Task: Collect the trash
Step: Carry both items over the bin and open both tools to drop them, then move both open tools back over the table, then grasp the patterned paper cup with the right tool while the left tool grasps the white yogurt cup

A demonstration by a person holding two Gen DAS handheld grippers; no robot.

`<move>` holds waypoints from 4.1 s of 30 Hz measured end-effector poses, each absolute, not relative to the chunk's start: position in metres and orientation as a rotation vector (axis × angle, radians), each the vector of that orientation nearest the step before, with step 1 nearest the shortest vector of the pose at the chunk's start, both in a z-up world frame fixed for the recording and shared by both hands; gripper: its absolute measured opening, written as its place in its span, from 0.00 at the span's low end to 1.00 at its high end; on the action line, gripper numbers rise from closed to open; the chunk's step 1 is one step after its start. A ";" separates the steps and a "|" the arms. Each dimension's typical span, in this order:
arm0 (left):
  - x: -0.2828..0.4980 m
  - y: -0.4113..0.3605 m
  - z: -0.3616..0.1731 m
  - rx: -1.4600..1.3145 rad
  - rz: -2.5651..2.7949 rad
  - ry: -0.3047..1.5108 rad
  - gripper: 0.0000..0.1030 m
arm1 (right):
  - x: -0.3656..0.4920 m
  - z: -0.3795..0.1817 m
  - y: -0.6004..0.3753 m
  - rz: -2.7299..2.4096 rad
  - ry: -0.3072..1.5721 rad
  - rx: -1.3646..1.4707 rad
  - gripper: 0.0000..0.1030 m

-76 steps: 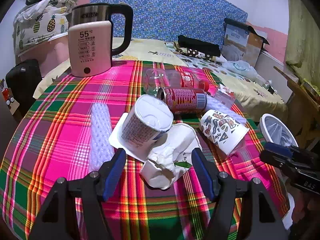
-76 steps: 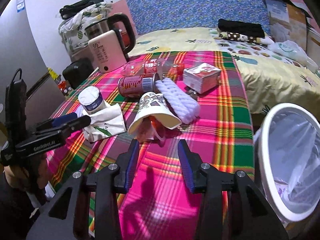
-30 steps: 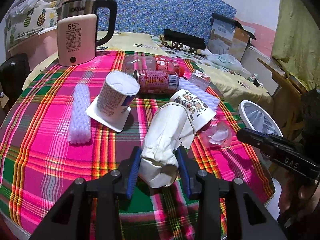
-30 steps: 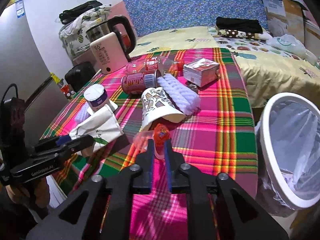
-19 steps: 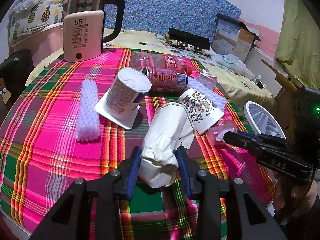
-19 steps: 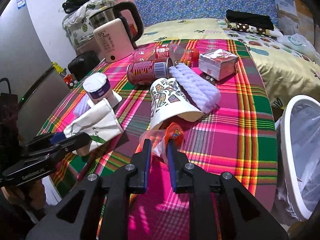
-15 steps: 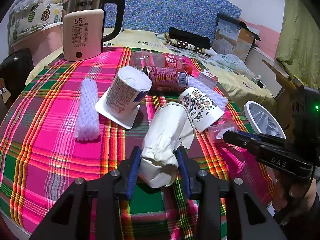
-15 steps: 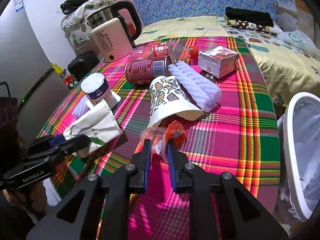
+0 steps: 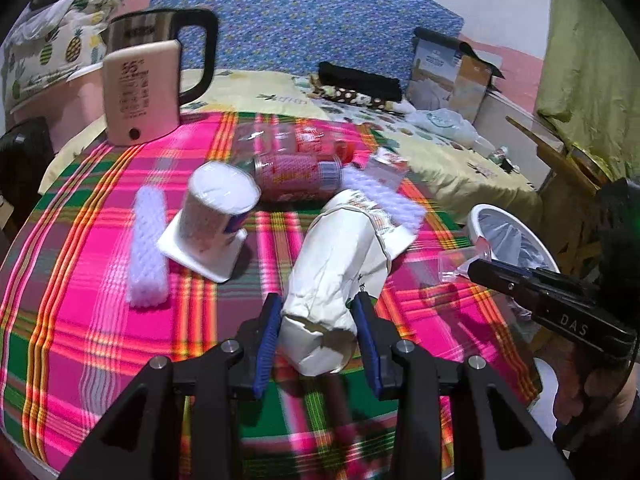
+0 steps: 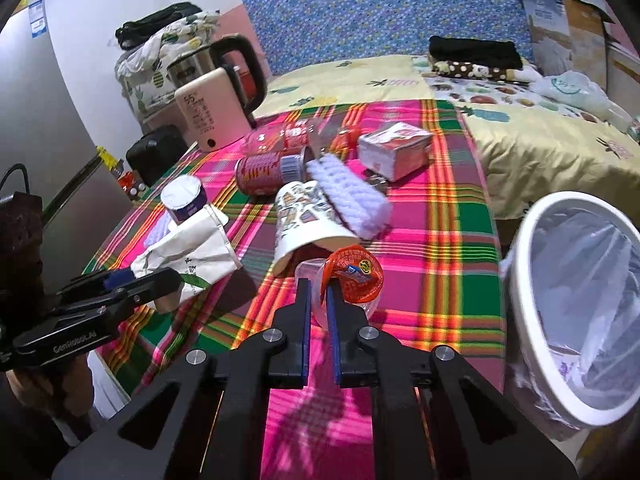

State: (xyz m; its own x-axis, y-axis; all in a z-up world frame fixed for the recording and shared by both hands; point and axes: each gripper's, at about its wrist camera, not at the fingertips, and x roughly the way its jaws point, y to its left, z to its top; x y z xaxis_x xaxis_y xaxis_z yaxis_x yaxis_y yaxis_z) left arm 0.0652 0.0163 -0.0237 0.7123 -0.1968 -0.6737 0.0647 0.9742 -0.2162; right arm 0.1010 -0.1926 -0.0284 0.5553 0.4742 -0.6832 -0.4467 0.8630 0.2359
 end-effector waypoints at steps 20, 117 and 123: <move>0.121 -0.122 -0.001 -0.026 -0.439 0.735 0.37 | 0.096 -0.018 -0.313 0.212 0.759 0.155 0.08; 0.071 0.035 -0.020 -0.132 -0.011 0.743 0.60 | 0.092 -0.014 -0.185 0.546 0.762 0.004 0.60; 0.086 0.048 -0.024 -0.112 0.023 0.748 0.63 | 0.106 -0.021 -0.176 0.563 0.811 0.029 0.60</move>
